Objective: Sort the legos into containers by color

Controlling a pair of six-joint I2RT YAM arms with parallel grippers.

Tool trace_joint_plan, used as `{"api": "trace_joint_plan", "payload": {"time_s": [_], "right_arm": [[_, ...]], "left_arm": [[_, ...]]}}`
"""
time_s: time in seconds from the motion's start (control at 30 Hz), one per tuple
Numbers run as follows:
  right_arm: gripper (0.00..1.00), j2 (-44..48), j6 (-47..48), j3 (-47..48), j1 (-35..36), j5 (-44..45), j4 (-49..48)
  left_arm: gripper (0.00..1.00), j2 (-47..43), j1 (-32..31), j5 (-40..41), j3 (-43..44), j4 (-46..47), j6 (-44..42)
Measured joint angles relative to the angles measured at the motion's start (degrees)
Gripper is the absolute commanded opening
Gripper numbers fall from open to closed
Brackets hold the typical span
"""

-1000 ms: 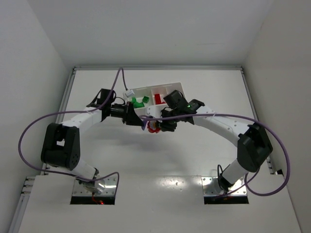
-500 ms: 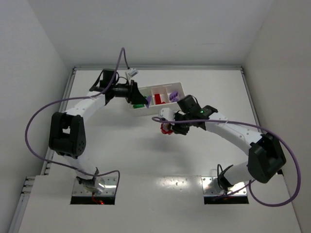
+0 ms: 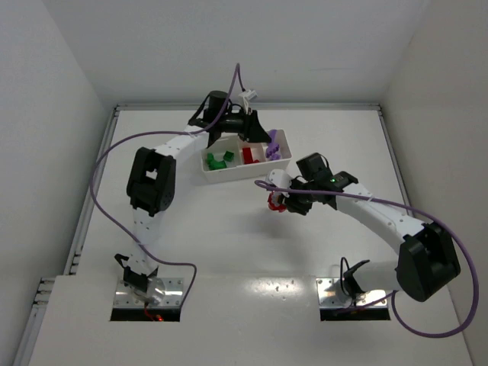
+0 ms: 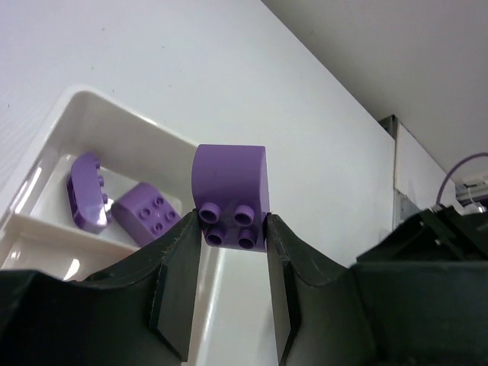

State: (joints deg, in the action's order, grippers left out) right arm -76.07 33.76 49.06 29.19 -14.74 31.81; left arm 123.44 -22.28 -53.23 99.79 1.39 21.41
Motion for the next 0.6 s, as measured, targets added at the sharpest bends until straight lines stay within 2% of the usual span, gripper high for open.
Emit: {"api": "trace_joint_plan", "payload": {"time_s": [0.13,0.33,0.47,0.5,0.6], "right_arm": [[0.03,0.1,-0.5,0.0,-1.8,-0.1,-0.1],[0.03,0.1,-1.2,0.0,-3.6,-0.5,-0.1],[0.03,0.0,-1.4,0.1,-4.4,-1.0,-0.1],[0.03,0.0,-1.4,0.1,-4.4,-1.1,0.0],[0.03,-0.2,-1.5,0.5,-4.6,-1.6,0.0]], "left_arm": [[0.10,6.1,-1.3,1.7,6.3,0.9,1.6],[0.26,11.0,-1.8,3.5,8.4,0.9,2.5],[0.58,11.9,-1.8,4.3,8.4,0.5,2.7],[0.62,11.9,-1.8,4.4,8.4,0.5,2.9],[0.65,11.9,-1.7,3.2,8.3,1.4,3.1]]}}
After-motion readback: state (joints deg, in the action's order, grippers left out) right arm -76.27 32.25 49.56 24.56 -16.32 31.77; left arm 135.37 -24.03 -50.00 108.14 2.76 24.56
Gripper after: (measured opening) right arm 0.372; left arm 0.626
